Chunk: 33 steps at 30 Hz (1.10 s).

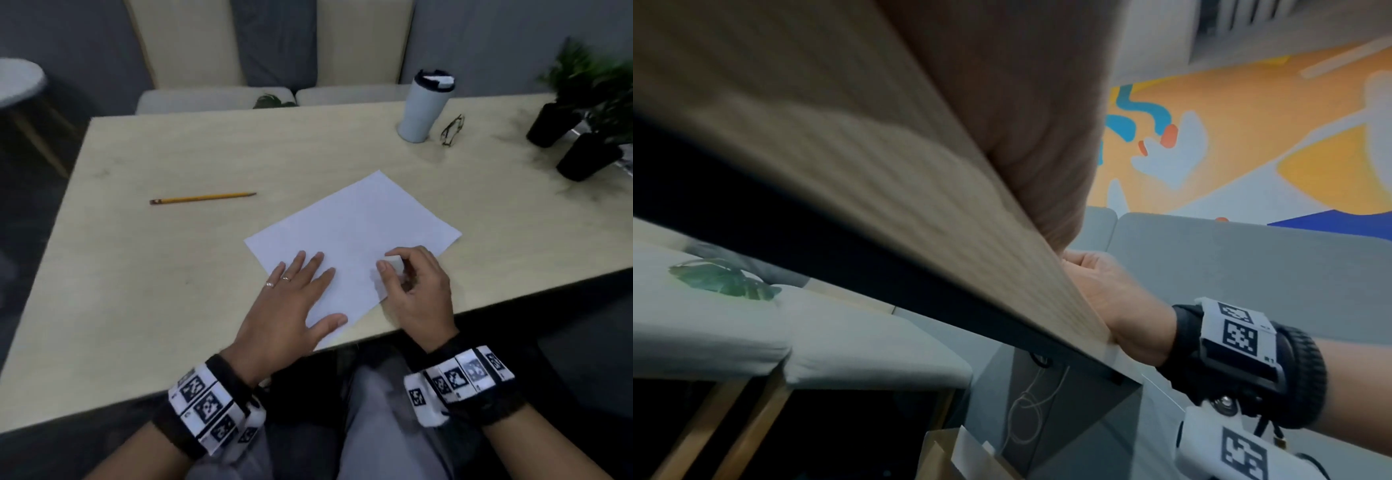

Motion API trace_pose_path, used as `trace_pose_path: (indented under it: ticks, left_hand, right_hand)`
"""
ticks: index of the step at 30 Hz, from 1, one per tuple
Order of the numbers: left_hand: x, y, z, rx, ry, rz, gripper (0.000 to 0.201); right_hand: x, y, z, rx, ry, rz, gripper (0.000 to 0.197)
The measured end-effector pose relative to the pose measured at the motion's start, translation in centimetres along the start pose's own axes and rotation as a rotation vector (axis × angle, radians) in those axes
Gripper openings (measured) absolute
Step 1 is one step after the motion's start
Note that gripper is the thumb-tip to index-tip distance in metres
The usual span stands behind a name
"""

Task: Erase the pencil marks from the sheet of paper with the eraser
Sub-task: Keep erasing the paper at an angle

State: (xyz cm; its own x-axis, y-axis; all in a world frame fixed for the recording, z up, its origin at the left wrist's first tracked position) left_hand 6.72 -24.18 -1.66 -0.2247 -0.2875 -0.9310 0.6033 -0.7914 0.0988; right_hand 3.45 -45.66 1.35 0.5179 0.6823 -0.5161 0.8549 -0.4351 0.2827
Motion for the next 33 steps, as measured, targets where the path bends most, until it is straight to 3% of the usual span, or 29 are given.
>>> trace_pose_path:
  ticks: [14, 18, 23, 30, 33]
  left_hand:
    - [-0.1, 0.2, 0.0, 0.014, 0.016, 0.030, 0.084]
    - [0.0, 0.4, 0.0, 0.026, 0.003, 0.017, 0.083]
    - [0.0, 0.6, -0.1, 0.019, -0.015, 0.045, 0.083]
    - [0.0, 0.6, -0.1, 0.010, -0.036, 0.030, 0.089]
    - [0.3, 0.7, -0.3, 0.003, -0.035, 0.018, 0.092]
  right_hand:
    - [0.4, 0.8, -1.7, 0.002, -0.060, -0.007, 0.017]
    - [2.3, 0.8, -0.9, 0.016, -0.057, -0.095, 0.014]
    - [2.2, 0.8, -0.6, 0.016, -0.028, -0.102, 0.013]
    - [3.1, 0.5, -1.6, -0.055, -0.054, -0.271, 0.010]
    - [3.8, 0.0, -2.2, -0.167, -0.179, -0.389, 0.007]
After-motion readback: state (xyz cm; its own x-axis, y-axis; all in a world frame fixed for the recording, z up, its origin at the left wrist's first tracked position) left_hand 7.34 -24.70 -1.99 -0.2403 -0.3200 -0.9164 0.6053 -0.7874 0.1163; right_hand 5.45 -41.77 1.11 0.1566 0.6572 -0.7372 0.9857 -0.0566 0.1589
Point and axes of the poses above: each hand's wrist, its own y-axis towards the middle knuckle, its own x-axis out of the palm, z = x × y, the point moved 9 cm from there along y, towards the middle knuckle, and after that the axes turned 13 degrees about x, right-handed, at the moved point
